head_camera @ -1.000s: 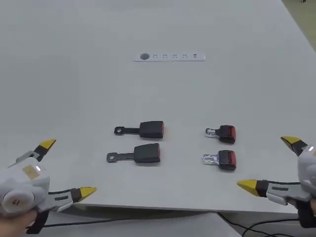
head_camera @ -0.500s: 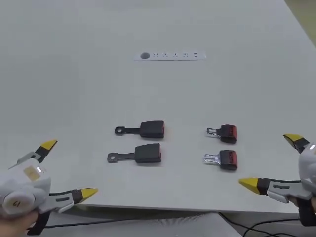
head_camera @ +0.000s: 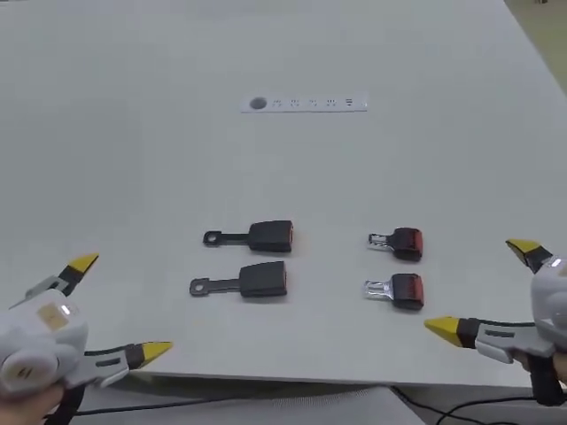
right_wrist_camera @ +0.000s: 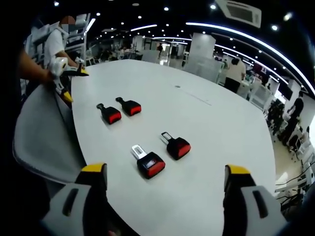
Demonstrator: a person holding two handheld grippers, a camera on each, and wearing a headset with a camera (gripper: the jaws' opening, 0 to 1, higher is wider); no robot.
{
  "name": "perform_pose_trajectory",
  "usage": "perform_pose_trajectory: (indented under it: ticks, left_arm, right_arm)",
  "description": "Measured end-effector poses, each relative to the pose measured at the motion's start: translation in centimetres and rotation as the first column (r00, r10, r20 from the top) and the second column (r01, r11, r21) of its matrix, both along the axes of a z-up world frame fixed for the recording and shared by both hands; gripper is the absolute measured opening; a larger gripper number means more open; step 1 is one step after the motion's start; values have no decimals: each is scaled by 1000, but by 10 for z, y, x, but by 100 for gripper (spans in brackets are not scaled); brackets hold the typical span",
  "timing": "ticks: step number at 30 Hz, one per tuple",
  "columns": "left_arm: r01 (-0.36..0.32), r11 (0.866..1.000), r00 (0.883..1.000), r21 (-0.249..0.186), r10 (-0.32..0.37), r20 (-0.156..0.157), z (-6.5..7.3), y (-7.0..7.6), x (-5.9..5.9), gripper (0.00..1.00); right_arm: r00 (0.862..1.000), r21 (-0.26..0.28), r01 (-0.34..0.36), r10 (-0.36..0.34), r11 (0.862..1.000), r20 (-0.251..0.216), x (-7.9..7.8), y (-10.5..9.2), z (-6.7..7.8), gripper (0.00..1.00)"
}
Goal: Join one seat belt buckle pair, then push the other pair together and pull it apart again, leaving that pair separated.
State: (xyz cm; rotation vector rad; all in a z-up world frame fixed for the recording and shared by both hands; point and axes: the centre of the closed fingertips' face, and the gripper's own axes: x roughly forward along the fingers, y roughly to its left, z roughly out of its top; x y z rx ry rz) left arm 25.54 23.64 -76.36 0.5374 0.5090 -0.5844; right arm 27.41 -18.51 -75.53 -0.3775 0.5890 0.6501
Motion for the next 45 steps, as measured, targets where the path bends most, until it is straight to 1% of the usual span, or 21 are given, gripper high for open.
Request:
perform_pose_trajectory:
  ticks: [1,2,5,8,9,11,13,16,17,19,21,24,26,30,32,34,37,39,41,43,45]
  left_arm:
    - [4,1000,1000,4,-4,8,1,0,0,100]
    - [6,1000,1000,6,-6,27,6,-1,2,100]
    - [2,1000,1000,-1,-2,23,6,-1,2,100]
    - [-1,1000,1000,-4,1,13,6,-1,3,100]
    - [-20,999,1000,-31,20,-13,6,-1,2,99]
    - [-18,999,1000,-27,18,-12,8,1,3,100]
    - [-16,1000,999,-25,15,-36,5,1,0,100]
    - [4,1000,998,-12,-5,-69,2,-4,-5,99]
    - [11,1000,997,-6,-12,-71,1,-5,-5,99]
    - [29,1000,995,3,-29,-97,-1,-6,-9,97]
    - [36,999,993,5,-35,-111,-1,-7,-10,97]
    - [32,999,989,9,-30,-148,-2,-3,-10,95]
    - [38,999,988,12,-36,-148,1,-2,-7,94]
    - [67,998,983,23,-62,-173,0,-4,-1,87]
    - [78,996,983,31,-71,-172,0,-6,3,87]
    - [105,992,983,64,-94,-160,1,-8,8,86]
    - [122,992,977,39,-113,-183,0,-18,12,86]
    - [145,989,972,35,-136,-193,-2,-25,13,85]
    - [176,984,958,17,-167,-232,-8,-34,12,80]
    - [197,980,952,23,-186,-242,-12,-40,14,77]
    - [207,978,951,23,-196,-238,-15,-47,19,77]
  right_arm:
    - [1000,-3,-2,3,1000,4,0,0,0,100]
    - [1000,-2,-5,5,1000,3,0,0,0,100]
    - [1000,-11,-10,10,1000,1,-2,0,0,100]
    - [999,-20,-21,20,1000,-25,-5,0,-3,96]
    - [999,-10,-22,22,1000,-37,-7,2,-3,95]
    - [998,-18,-29,28,999,-56,-9,2,-4,91]
    - [995,-34,-32,29,999,-93,-11,1,-7,86]
    - [994,-47,-47,42,998,-98,-10,1,-7,83]
    - [994,-52,-48,43,998,-98,-10,1,-6,82]
    - [993,-49,-63,58,997,-107,-9,3,-5,78]
    - [991,-52,-79,72,996,-113,-10,5,-4,75]
    - [989,-67,-92,84,994,-119,-9,6,-6,74]
    - [987,-57,-101,93,993,-132,-9,8,-6,73]
    - [982,-94,-148,135,984,-133,-9,10,-8,72]
    - [978,-106,-169,153,980,-144,-9,11,-10,69]
    - [974,-104,-181,163,978,-156,-9,12,-11,67]
    - [965,-122,-223,202,967,-170,-10,16,-14,64]
    - [956,-133,-258,232,957,-180,-10,19,-17,61]
    - [948,-147,-289,261,946,-183,-10,23,-19,60]
    - [943,-158,-307,277,939,-185,-9,26,-21,59]
    - [940,-153,-314,284,937,-188,-5,29,-22,58]
